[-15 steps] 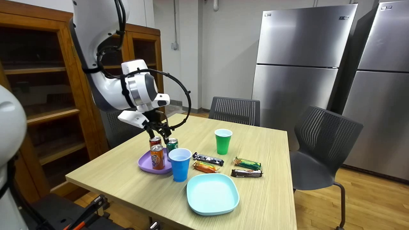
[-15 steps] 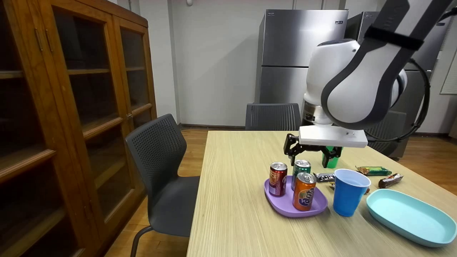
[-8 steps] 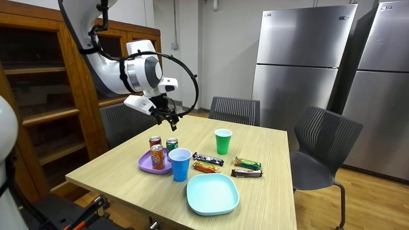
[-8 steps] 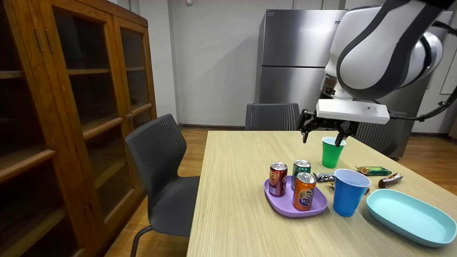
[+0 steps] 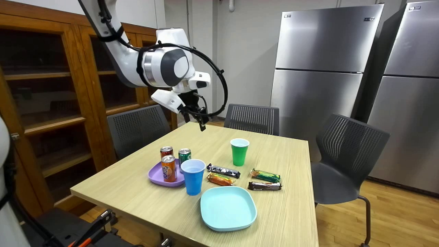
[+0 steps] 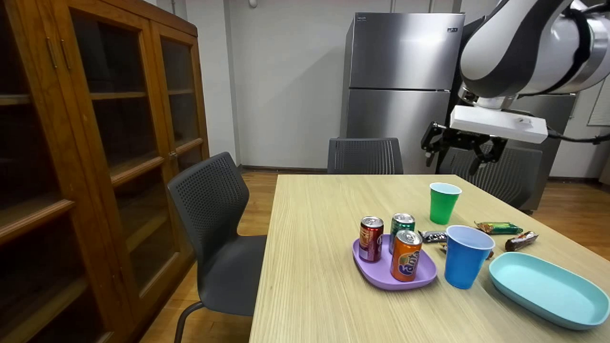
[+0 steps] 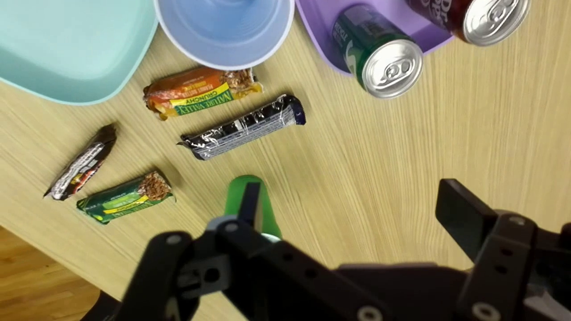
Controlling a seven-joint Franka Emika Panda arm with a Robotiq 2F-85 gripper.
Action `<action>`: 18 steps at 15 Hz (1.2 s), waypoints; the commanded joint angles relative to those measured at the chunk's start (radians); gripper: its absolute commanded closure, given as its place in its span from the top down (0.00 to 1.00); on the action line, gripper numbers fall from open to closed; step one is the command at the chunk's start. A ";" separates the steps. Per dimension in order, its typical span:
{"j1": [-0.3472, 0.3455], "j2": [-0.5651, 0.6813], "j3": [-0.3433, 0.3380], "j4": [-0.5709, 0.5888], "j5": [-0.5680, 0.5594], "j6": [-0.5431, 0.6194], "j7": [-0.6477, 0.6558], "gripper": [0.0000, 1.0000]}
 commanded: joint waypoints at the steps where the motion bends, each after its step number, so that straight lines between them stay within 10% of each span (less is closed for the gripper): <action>1: -0.049 0.004 -0.009 0.065 0.101 -0.067 -0.102 1.00; 18: -0.134 0.197 -0.134 0.261 0.140 -0.092 -0.109 1.00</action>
